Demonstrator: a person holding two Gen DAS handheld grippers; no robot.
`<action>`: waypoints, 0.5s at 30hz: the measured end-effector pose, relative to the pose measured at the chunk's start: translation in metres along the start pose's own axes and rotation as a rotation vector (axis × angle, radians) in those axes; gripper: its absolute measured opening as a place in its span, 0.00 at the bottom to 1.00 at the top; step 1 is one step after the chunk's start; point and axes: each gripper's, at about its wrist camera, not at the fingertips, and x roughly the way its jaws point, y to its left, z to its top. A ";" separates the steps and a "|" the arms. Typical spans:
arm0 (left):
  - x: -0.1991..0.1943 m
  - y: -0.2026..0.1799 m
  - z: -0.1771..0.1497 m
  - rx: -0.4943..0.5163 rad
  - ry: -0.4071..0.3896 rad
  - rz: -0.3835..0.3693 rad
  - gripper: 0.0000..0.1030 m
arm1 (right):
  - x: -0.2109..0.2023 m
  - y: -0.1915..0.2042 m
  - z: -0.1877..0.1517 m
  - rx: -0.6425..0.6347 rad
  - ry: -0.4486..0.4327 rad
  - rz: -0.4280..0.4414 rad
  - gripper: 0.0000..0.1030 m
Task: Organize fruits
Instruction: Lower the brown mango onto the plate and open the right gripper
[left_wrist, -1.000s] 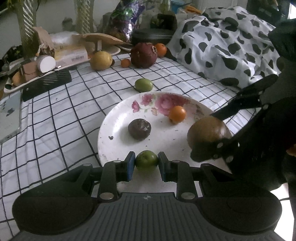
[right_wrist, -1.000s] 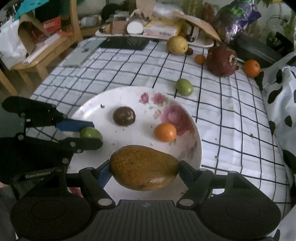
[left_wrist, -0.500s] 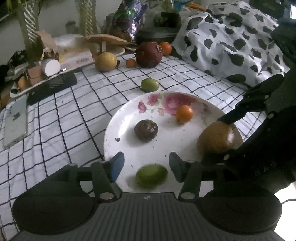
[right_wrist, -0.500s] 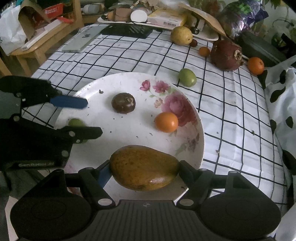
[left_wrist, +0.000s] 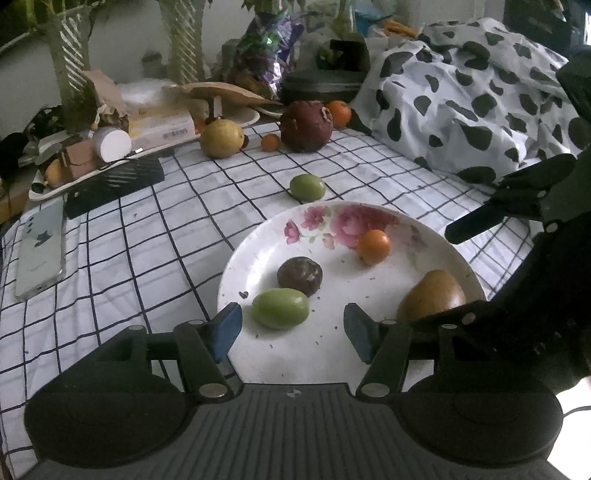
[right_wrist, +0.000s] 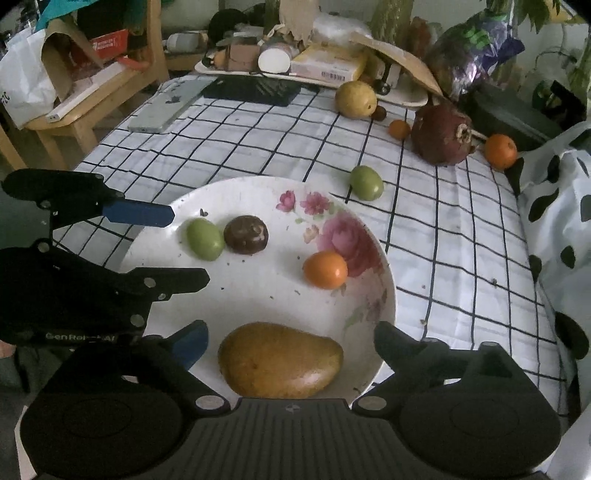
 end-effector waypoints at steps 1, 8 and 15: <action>0.000 0.001 0.000 -0.004 -0.004 0.003 0.58 | -0.001 0.000 0.000 -0.001 -0.008 -0.001 0.97; -0.004 0.006 0.003 -0.034 -0.037 0.025 0.58 | -0.009 -0.004 0.002 0.019 -0.062 -0.014 0.98; -0.008 0.007 0.006 -0.048 -0.074 0.047 0.58 | -0.018 -0.017 0.005 0.098 -0.128 -0.035 1.00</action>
